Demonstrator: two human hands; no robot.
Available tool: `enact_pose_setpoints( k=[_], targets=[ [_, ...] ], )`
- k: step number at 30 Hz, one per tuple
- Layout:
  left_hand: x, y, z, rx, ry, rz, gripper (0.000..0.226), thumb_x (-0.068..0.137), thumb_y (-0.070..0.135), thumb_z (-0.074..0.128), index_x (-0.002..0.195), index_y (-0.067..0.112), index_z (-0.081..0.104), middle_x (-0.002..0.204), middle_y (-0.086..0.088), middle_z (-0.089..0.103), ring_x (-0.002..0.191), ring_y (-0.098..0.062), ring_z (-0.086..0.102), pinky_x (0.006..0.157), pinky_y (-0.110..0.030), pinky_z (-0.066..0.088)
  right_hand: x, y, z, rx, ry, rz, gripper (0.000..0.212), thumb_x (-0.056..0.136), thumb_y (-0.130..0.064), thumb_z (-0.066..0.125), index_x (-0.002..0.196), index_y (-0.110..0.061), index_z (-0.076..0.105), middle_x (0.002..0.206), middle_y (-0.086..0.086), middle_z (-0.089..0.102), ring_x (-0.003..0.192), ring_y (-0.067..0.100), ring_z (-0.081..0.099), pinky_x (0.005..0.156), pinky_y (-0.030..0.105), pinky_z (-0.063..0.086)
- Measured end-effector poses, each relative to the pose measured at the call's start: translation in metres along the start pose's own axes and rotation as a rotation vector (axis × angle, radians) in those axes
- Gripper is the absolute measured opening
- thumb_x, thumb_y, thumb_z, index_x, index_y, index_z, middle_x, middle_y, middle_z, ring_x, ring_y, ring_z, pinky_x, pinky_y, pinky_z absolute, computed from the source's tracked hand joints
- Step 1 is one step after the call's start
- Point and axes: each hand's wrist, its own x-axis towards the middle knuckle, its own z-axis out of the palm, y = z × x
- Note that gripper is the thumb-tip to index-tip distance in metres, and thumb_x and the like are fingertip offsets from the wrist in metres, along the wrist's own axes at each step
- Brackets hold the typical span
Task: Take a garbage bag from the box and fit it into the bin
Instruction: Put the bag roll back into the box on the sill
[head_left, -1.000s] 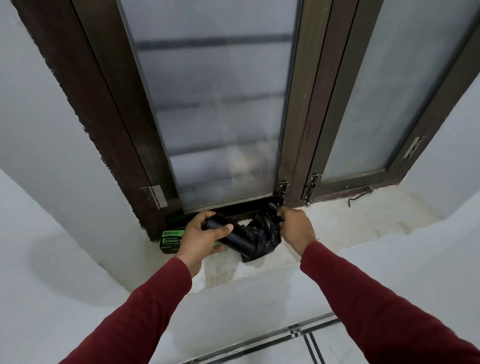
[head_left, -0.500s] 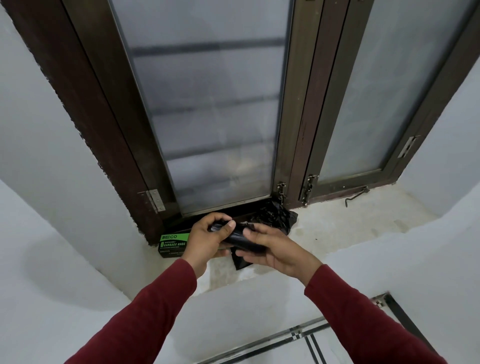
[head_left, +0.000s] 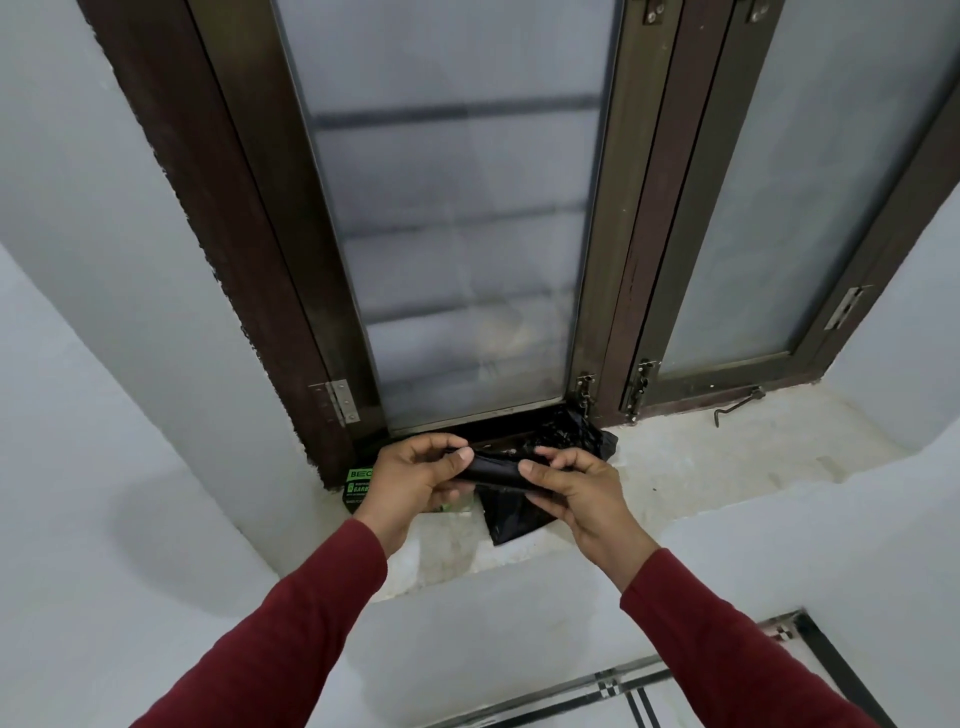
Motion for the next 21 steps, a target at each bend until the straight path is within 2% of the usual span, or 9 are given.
enact_pose_setpoints(
  k=[3, 6, 8, 10, 13, 15, 17, 19, 21],
  targets=[
    [0.000, 0.003, -0.008, -0.004, 0.060, 0.019, 0.013, 0.089, 0.013, 0.080, 0.102, 0.013, 0.078, 0.098, -0.007, 0.082, 0.080, -0.032, 0.080, 0.061, -0.025, 0.063, 0.004, -0.005, -0.013, 0.060, 0.056, 0.013, 0.042, 0.078, 0.013, 0.077, 0.070, -0.021, 0.054, 0.072, 0.000, 0.064, 0.071, 0.015, 0.071, 0.073, 0.035, 0.063],
    [0.000, 0.008, -0.017, 0.142, 0.033, 0.081, 0.009, 0.087, 0.014, 0.082, 0.095, 0.018, 0.080, 0.095, -0.009, 0.082, 0.078, -0.031, 0.080, 0.062, -0.026, 0.064, 0.012, -0.018, 0.003, -0.295, 0.039, -0.210, 0.035, 0.077, 0.006, 0.079, 0.091, -0.022, 0.063, 0.082, 0.000, 0.061, 0.074, 0.015, 0.061, 0.069, 0.027, 0.052],
    [0.000, 0.014, -0.017, 0.229, -0.015, 0.113, 0.009, 0.086, 0.017, 0.083, 0.094, 0.020, 0.081, 0.092, -0.009, 0.081, 0.077, -0.031, 0.080, 0.062, -0.028, 0.063, 0.020, -0.025, 0.026, -0.623, -0.192, -0.405, 0.037, 0.076, -0.015, 0.088, 0.104, -0.030, 0.069, 0.107, -0.002, 0.067, 0.100, 0.010, 0.066, 0.085, 0.024, 0.053],
    [0.002, 0.022, -0.016, 0.248, -0.038, 0.124, 0.010, 0.088, 0.018, 0.082, 0.097, 0.019, 0.080, 0.093, -0.008, 0.082, 0.076, -0.029, 0.080, 0.060, -0.028, 0.062, 0.025, -0.030, 0.045, -0.914, -0.499, -0.402, 0.046, 0.078, -0.037, 0.088, 0.120, -0.033, 0.069, 0.122, -0.006, 0.068, 0.116, 0.006, 0.065, 0.100, 0.027, 0.052],
    [0.008, 0.027, -0.021, 0.261, -0.054, 0.105, 0.011, 0.090, 0.023, 0.080, 0.101, 0.023, 0.078, 0.094, -0.003, 0.082, 0.077, -0.026, 0.080, 0.057, -0.026, 0.057, 0.025, -0.026, 0.052, -0.972, -0.667, -0.261, 0.049, 0.087, -0.039, 0.082, 0.133, -0.029, 0.068, 0.111, -0.005, 0.077, 0.100, 0.012, 0.074, 0.089, 0.033, 0.060],
    [0.013, 0.019, -0.022, 0.312, 0.006, 0.086, 0.013, 0.092, 0.029, 0.078, 0.105, 0.029, 0.075, 0.095, 0.002, 0.081, 0.076, -0.020, 0.080, 0.054, -0.023, 0.054, 0.021, -0.018, 0.044, -0.926, -0.550, -0.257, 0.052, 0.084, -0.043, 0.084, 0.132, -0.029, 0.070, 0.088, -0.008, 0.079, 0.074, 0.010, 0.074, 0.067, 0.027, 0.058],
    [0.019, 0.006, -0.025, 0.400, 0.160, 0.100, 0.010, 0.096, 0.031, 0.073, 0.106, 0.030, 0.073, 0.100, 0.006, 0.078, 0.079, -0.015, 0.078, 0.057, -0.019, 0.054, 0.018, -0.011, 0.035, -0.890, -0.366, -0.222, 0.059, 0.076, -0.047, 0.089, 0.129, -0.028, 0.072, 0.071, -0.001, 0.077, 0.058, 0.013, 0.070, 0.052, 0.025, 0.052],
    [0.027, -0.006, -0.031, 0.672, 0.225, 0.189, 0.013, 0.099, 0.025, 0.068, 0.110, 0.026, 0.072, 0.107, 0.004, 0.074, 0.095, -0.016, 0.073, 0.073, -0.019, 0.055, 0.016, -0.010, 0.024, -0.789, -0.222, -0.127, 0.055, 0.072, -0.043, 0.093, 0.122, -0.027, 0.075, 0.072, 0.010, 0.078, 0.058, 0.023, 0.073, 0.045, 0.025, 0.052],
    [0.037, -0.016, -0.038, 1.102, 0.044, 0.256, 0.023, 0.098, 0.017, 0.064, 0.118, 0.026, 0.071, 0.123, 0.001, 0.065, 0.109, -0.020, 0.064, 0.092, -0.031, 0.055, 0.012, -0.010, 0.017, -0.682, -0.130, -0.029, 0.054, 0.070, -0.039, 0.095, 0.119, -0.026, 0.075, 0.080, 0.007, 0.080, 0.069, 0.028, 0.078, 0.047, 0.026, 0.054]
  ],
)
